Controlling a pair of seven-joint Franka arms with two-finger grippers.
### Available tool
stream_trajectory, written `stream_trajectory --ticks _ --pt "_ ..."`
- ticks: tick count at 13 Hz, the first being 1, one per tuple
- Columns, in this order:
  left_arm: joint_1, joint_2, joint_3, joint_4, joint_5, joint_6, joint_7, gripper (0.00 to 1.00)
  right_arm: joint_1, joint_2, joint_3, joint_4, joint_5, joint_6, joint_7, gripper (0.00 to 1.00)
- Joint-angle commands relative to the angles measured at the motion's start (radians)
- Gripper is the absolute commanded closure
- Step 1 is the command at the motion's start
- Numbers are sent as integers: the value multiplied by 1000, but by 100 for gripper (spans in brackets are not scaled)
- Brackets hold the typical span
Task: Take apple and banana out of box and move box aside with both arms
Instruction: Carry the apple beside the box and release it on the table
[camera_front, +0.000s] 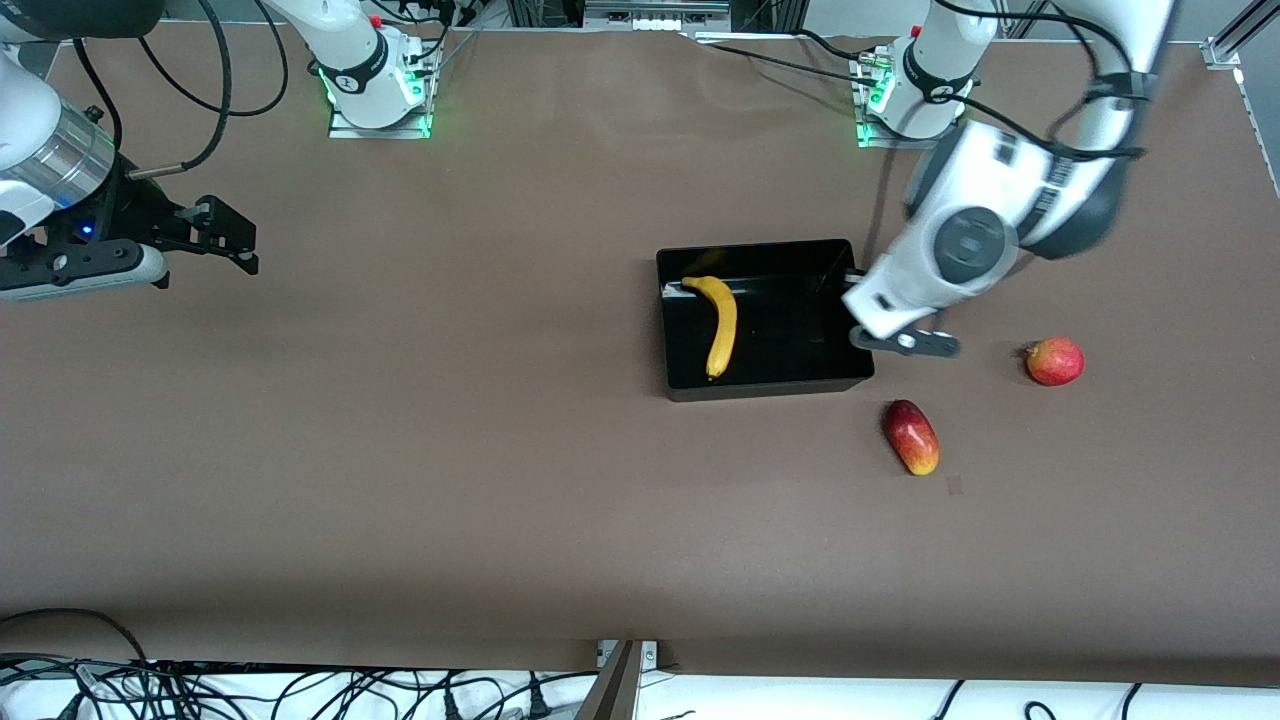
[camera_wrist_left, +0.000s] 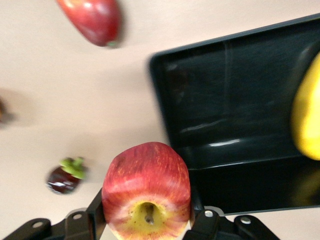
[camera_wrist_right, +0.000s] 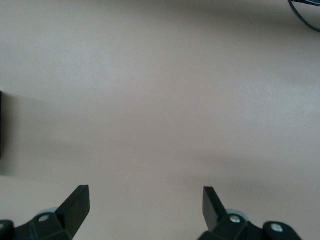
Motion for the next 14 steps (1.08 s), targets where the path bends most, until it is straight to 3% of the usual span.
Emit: stream_trajectory --ticks 1,3,7,8,9,10,14 --pt "5 -10 63 -105 -5 40 163 72 -2 9 -2 24 -4 -11 -36 0" --pt "19 -71 68 -287 -3 210 171 72 -1 9 -2 24 -6 -11 -46 0" --pt "26 -32 68 -457 -5 514 182 68 -2 9 -2 24 -4 -11 -46 0" --pt "26 -22 68 -489 -5 566 174 61 -2 9 -2 24 -4 -11 -46 0" --pt "26 -16 68 -503 -5 591 168 48 -1 9 -2 24 -4 -11 -44 0" --pt "26 -15 68 -503 -5 591 165 0 -2 9 -2 24 -4 -11 -44 0" --pt "26 -47 68 -489 -6 568 163 0 -4 9 -3 24 -4 -11 -44 0"
